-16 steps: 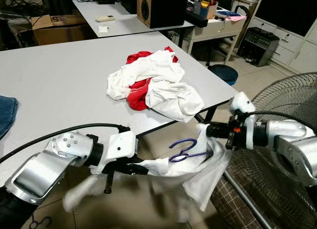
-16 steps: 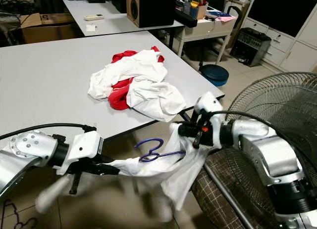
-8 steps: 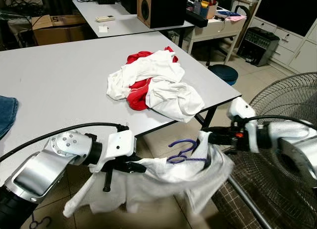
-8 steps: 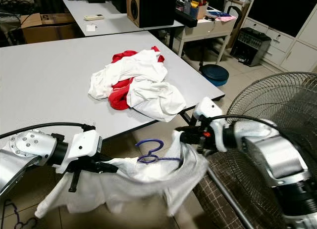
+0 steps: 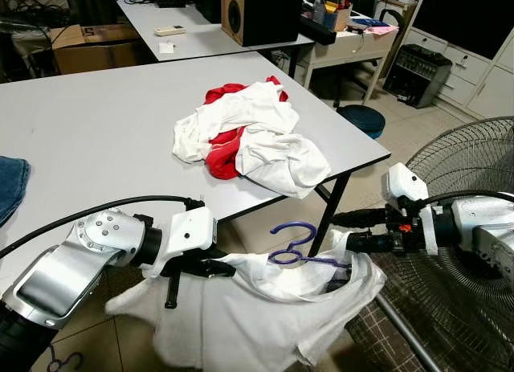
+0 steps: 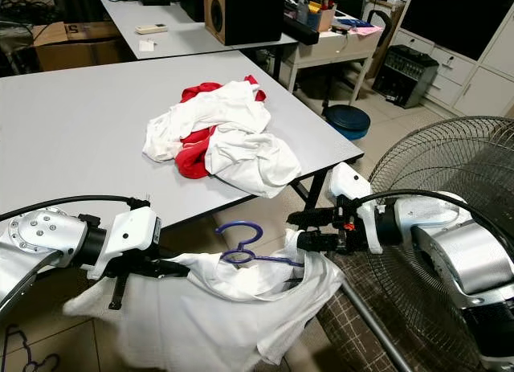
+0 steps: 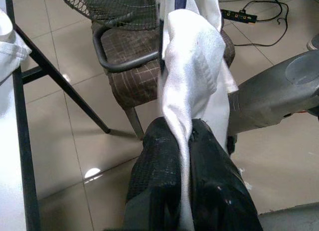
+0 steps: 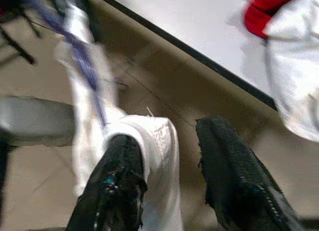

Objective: Hang hanger

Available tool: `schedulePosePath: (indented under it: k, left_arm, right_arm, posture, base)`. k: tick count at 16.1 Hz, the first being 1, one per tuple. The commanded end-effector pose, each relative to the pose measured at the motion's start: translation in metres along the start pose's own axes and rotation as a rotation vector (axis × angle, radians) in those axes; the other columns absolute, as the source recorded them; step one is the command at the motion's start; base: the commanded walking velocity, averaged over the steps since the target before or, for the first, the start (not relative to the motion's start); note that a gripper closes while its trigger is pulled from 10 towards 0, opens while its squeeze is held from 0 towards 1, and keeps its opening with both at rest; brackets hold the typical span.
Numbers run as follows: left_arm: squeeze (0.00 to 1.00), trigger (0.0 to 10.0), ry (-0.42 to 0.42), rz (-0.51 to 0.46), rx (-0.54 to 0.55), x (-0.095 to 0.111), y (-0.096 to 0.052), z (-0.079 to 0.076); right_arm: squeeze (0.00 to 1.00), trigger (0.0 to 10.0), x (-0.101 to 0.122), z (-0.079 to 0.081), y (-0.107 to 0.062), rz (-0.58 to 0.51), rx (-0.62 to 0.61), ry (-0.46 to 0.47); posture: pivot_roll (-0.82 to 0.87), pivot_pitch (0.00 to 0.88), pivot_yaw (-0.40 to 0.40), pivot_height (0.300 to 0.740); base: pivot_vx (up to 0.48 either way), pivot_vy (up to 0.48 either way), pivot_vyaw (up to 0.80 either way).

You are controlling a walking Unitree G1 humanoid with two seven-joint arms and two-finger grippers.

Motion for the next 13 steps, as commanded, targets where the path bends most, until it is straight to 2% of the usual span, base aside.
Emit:
schedulePosePath:
  k: [1,3,4,5,6,7,8,9,11,13]
  left_arm:
    - [0.0,0.0,0.005,-0.015,0.015,0.004,-0.002,0.003]
    - [0.0,0.0,-0.005,-0.023,0.019,0.004,-0.002,0.003]
    - [0.0,0.0,-0.007,-0.019,0.019,0.003,-0.003,0.003]
    - [0.0,0.0,-0.015,-0.013,0.022,0.0,-0.004,0.003]
    - [0.0,0.0,-0.022,-0.003,0.026,-0.003,-0.007,0.004]
    - [0.0,0.0,-0.027,0.009,0.028,-0.006,-0.009,0.005]
    - [0.0,0.0,-0.031,0.014,0.031,-0.007,-0.01,0.005]
    - [0.0,0.0,-0.033,0.012,0.034,-0.007,-0.01,0.006]
    - [0.0,0.0,-0.035,0.007,0.038,-0.006,-0.01,0.007]
    - [0.0,0.0,-0.04,0.007,0.039,-0.006,-0.01,0.007]
  right_arm:
    - [1.0,10.0,-0.003,-0.006,0.004,0.028,-0.036,-0.021]
    - [1.0,10.0,-0.005,0.015,0.015,0.024,0.046,-0.065]
    - [1.0,10.0,-0.009,0.018,0.016,0.048,0.059,-0.095]
    - [1.0,10.0,-0.007,0.013,0.014,0.038,0.027,-0.078]
    - [1.0,10.0,-0.008,-0.001,0.011,0.057,-0.05,-0.064]
    - [1.0,10.0,-0.011,-0.009,0.007,0.092,-0.089,-0.08]
    - [1.0,10.0,-0.019,-0.015,0.003,0.164,-0.124,-0.133]
    - [1.0,10.0,-0.023,-0.017,0.001,0.2,-0.145,-0.162]
    - [1.0,10.0,-0.017,-0.019,0.004,0.168,-0.181,-0.167]
    - [1.0,10.0,-0.015,-0.028,0.004,0.163,-0.254,-0.171]
  posture:
    - [-0.05,0.0,-0.066,0.74]
    - [-0.05,0.0,-0.067,0.74]
    - [-0.05,0.0,-0.065,0.74]
    - [-0.05,0.0,-0.065,0.74]
    - [-0.05,0.0,-0.062,0.74]
    - [-0.05,0.0,-0.059,0.74]
    - [-0.05,0.0,-0.058,0.74]
    - [-0.05,0.0,-0.058,0.74]
    - [-0.05,0.0,-0.058,0.74]
    - [-0.05,0.0,-0.054,0.74]
  base:
    - [0.0,0.0,0.0]
    - [0.0,0.0,0.0]
    - [0.0,0.0,0.0]
    - [0.0,0.0,0.0]
    - [0.0,0.0,0.0]
    - [0.0,0.0,0.0]
    - [0.0,0.0,0.0]
    - [0.0,0.0,0.0]
    - [0.0,0.0,0.0]
    - [0.0,0.0,0.0]
Point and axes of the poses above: a point about 5 cm out from each wrist's last joint towards the gripper, its own y axis pointing out of the wrist towards the gripper, its own x axis along the axis of the wrist's last joint, z = x × y, the point moved 6 cm from there along y, pointing out of the wrist towards the gripper, and after that the axes turned 6 degrees about -y, right-handed, at the moved point
